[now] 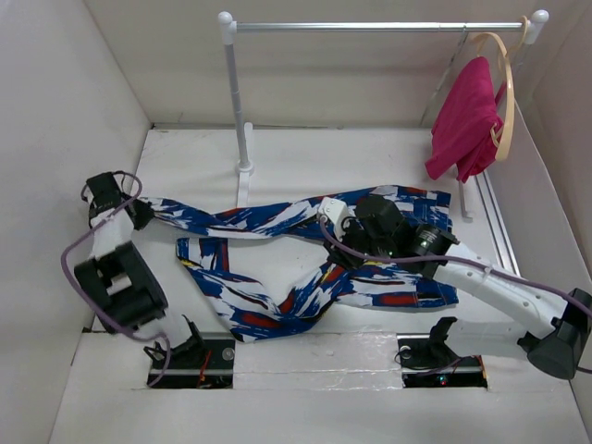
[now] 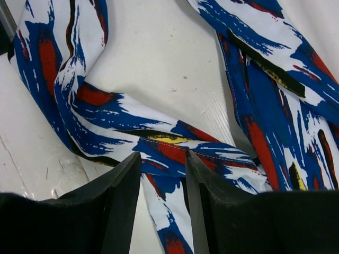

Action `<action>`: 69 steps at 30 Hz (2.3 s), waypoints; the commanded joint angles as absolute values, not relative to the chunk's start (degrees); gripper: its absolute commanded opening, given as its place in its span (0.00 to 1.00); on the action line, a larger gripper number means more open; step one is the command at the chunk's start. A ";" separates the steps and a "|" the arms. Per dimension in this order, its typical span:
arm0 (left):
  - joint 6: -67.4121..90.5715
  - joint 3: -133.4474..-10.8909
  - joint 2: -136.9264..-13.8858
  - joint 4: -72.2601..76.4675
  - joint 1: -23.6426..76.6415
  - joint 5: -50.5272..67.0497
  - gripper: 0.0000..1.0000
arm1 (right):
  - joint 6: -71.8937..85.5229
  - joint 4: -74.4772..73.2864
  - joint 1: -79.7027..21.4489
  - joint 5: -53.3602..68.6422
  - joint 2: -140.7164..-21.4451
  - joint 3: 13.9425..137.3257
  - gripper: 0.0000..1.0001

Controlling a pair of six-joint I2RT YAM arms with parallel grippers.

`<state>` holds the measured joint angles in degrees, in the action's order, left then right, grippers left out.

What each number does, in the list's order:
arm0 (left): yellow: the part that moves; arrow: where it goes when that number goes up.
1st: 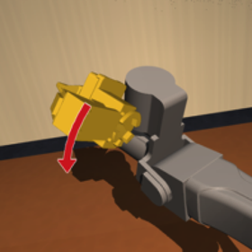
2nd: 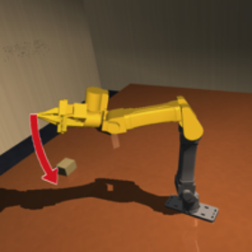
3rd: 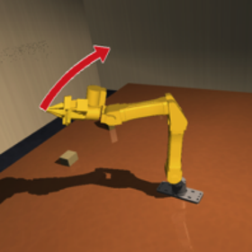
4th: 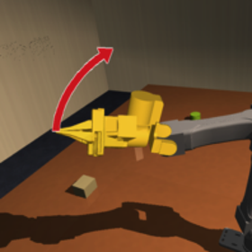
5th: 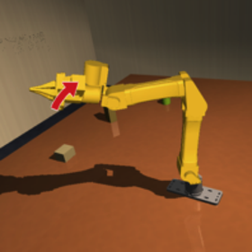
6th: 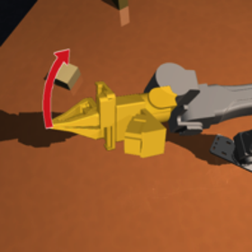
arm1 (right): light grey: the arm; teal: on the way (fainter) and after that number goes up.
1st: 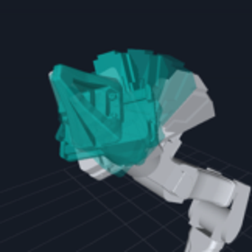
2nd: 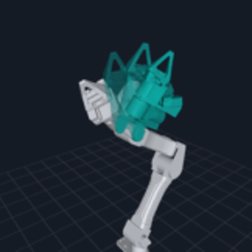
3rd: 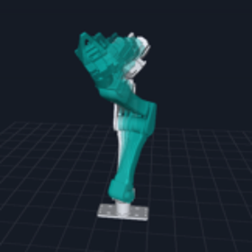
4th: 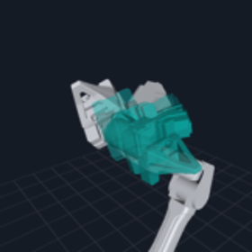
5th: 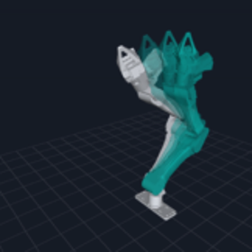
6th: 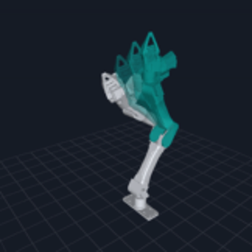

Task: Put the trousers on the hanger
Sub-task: Fold the trousers

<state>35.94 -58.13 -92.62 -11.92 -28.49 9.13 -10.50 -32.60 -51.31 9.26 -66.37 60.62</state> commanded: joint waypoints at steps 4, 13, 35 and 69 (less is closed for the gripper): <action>35.24 -60.47 -65.30 -24.59 -27.69 6.06 0.00 | -11.07 -33.22 -48.52 10.20 -63.28 60.38 0.44; 34.72 -75.49 -55.46 -41.66 -21.18 -1.32 0.00 | -8.35 -32.95 -46.24 13.10 -56.87 57.66 0.45; 34.54 -105.75 -111.11 -32.27 -20.40 -4.14 0.53 | -6.60 -38.94 -30.24 7.92 -54.67 57.57 0.07; 27.87 -46.57 -57.66 -16.25 15.91 7.57 0.54 | -0.09 -11.87 23.11 19.77 -82.53 43.16 0.80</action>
<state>31.53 -43.97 -59.27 -13.69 16.03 10.59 -0.01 -17.04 22.72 14.26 -82.76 42.28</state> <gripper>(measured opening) 0.541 0.801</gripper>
